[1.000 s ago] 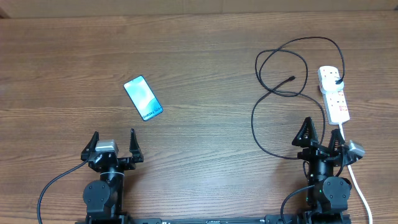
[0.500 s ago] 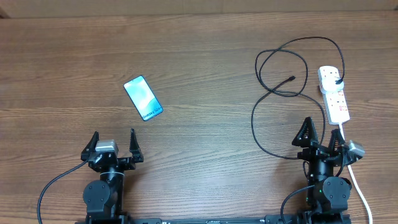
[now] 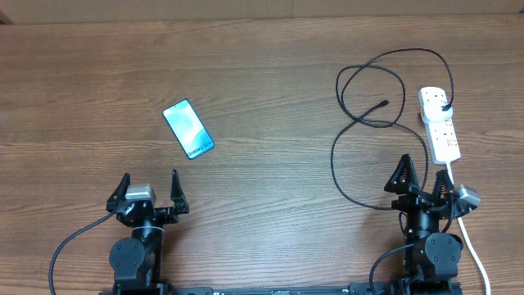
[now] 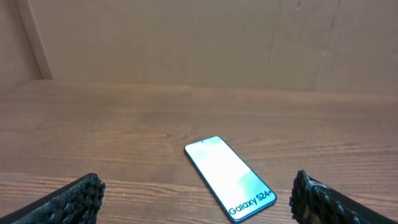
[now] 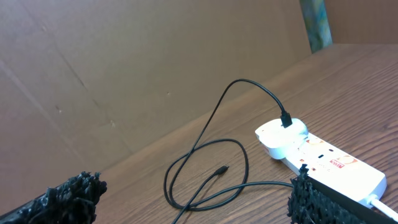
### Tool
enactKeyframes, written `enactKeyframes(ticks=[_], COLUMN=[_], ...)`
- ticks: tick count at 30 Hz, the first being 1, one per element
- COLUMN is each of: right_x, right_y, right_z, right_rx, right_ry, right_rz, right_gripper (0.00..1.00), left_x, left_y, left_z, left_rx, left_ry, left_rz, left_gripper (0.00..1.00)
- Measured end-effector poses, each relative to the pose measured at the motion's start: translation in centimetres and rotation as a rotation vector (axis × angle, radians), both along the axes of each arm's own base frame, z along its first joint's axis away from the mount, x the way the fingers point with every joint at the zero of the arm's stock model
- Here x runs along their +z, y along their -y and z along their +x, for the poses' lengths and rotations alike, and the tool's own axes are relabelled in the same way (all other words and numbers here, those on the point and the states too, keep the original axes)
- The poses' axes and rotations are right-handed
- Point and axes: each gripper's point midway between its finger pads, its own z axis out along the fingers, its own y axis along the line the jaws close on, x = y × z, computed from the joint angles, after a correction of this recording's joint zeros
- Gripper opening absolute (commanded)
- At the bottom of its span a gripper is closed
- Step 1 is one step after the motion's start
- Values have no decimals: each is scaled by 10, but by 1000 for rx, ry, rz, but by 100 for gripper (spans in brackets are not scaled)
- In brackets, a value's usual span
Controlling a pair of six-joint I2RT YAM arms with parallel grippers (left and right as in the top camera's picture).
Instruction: Plug charger to phone and switch on socket
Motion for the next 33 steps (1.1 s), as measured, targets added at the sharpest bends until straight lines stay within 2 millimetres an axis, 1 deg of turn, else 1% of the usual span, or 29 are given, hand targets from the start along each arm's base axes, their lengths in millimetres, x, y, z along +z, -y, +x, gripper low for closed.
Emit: enactKeyframes(ticks=[2, 6, 11, 13, 16, 21, 24, 26, 29, 33], right_x=[0, 0, 0, 0, 0, 0, 0, 0, 0, 0], right_y=[0, 0, 0, 0, 0, 0, 0, 0, 0, 0], right_z=[0, 0, 0, 0, 0, 0, 0, 0, 0, 0], right_rx=[0, 0, 0, 1, 0, 1, 0, 1, 0, 0], right_ry=[0, 0, 0, 0, 0, 0, 0, 0, -1, 1], right_rz=[0, 0, 0, 0, 0, 0, 1, 0, 0, 0], right_gripper=[100, 100, 100, 100, 100, 100, 100, 100, 100, 100], left_x=[4, 4, 4, 11, 33, 87, 115, 132, 154, 172], left_y=[-1, 1, 4, 4, 3, -3, -7, -10, -13, -15], left_z=[0, 0, 0, -1, -5, -15, -14, -8, 7, 40], left_rx=[3, -8, -20, -18, -9, 20, 45, 62, 81, 98], left_ry=[15, 17, 18, 30, 57, 113, 104, 80, 23, -139], left_rz=[0, -13, -94, -112, -129, -136, -137, -136, -136, -137], left_gripper=[100, 99, 99, 100, 100, 100, 100, 100, 100, 100])
